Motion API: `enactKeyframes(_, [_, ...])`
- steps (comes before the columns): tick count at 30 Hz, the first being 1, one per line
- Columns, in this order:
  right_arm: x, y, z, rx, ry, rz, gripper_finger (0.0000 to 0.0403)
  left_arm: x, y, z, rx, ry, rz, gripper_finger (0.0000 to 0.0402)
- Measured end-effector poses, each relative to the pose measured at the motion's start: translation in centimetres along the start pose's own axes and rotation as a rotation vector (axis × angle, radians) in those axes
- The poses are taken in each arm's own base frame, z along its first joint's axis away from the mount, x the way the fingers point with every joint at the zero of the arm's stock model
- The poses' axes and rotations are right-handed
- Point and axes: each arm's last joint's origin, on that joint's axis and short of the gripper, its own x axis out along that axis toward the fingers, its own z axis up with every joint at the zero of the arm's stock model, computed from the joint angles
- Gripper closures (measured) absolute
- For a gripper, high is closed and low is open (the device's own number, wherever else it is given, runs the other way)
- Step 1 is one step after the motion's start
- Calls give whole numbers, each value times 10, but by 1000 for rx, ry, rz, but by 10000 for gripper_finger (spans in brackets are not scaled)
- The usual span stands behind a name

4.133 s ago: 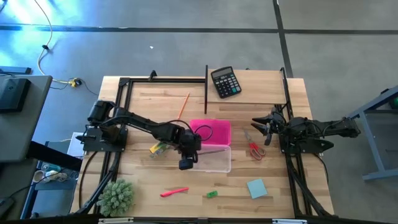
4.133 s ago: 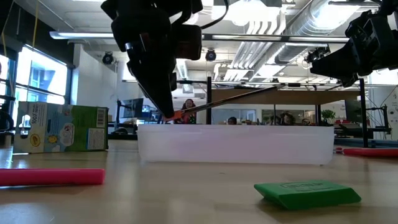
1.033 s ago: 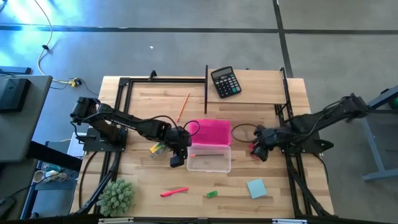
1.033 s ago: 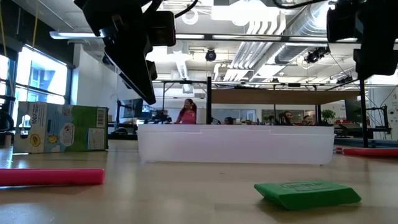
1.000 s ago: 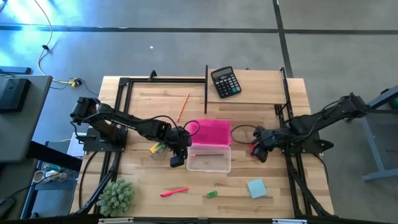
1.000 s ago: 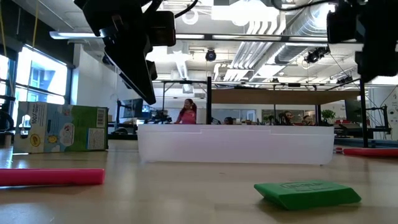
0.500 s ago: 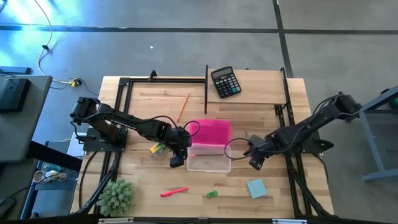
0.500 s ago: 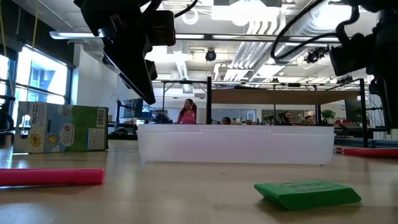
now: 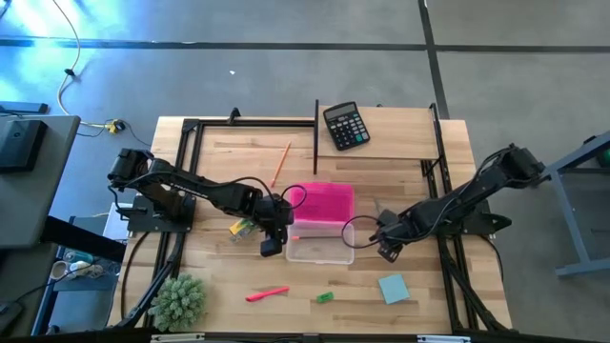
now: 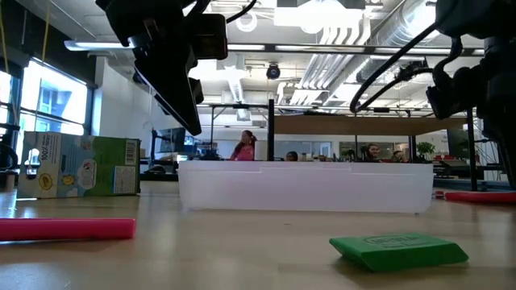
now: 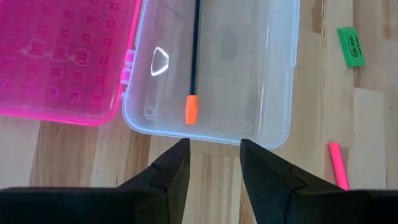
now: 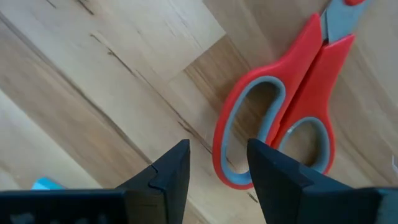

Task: Pack school essentials
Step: Put the red scissors into the supply box

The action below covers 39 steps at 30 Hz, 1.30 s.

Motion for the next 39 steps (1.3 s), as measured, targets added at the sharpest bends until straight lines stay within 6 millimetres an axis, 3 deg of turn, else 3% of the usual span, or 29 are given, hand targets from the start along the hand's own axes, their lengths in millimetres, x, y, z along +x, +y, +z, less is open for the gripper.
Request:
enactKeyframes(18, [19,3,1,23,44,-85,258,0,0,0,0,0,0,271])
enactKeyframes(39, [12,9,2,-14,36,-104,394,0,0,0,0,0,0,271])
